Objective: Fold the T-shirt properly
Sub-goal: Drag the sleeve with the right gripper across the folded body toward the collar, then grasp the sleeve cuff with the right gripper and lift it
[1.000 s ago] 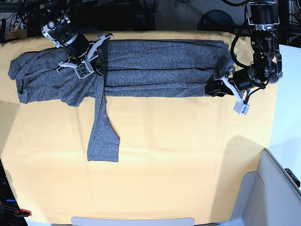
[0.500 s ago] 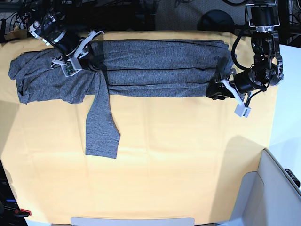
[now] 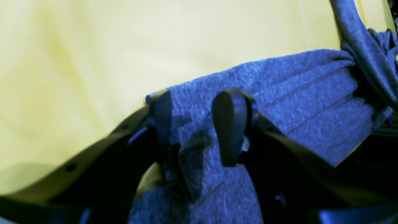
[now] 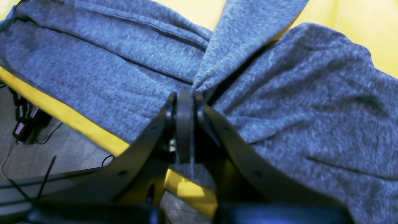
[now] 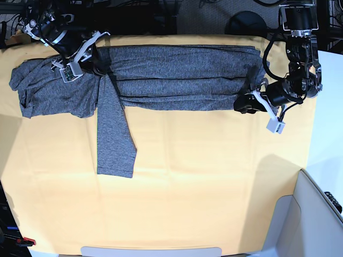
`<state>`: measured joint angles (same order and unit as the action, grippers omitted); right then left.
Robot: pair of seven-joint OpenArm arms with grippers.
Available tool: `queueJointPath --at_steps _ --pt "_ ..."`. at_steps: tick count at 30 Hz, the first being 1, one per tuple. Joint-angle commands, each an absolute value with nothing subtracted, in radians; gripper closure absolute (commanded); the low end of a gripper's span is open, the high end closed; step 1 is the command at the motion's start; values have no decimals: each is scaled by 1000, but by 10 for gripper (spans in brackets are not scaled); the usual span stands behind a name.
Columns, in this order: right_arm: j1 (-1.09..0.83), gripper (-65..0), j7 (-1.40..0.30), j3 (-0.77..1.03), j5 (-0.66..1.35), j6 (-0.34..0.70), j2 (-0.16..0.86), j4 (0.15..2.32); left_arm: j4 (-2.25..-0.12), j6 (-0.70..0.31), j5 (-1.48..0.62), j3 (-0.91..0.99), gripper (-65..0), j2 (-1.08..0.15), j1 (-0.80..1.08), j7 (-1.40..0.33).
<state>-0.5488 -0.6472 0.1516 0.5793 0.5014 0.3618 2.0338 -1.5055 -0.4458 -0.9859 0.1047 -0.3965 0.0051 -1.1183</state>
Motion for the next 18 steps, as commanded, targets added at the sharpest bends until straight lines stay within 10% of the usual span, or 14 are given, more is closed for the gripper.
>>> queueJointPath --at_steps 1,12,18 --pt "-550 0 -624 151 593 507 369 2048 -1520 -452 -1006 107 -247 -412 -12 -1099" --pt "-456 -356 -711 133 601 501 367 2051 -1520 -452 -1007 107 -247 -412 -12 -1101" --pt "-252 -363 -696 156 615 470 303 2045 -1520 -452 -1007 107 -247 -412 -12 -1102"
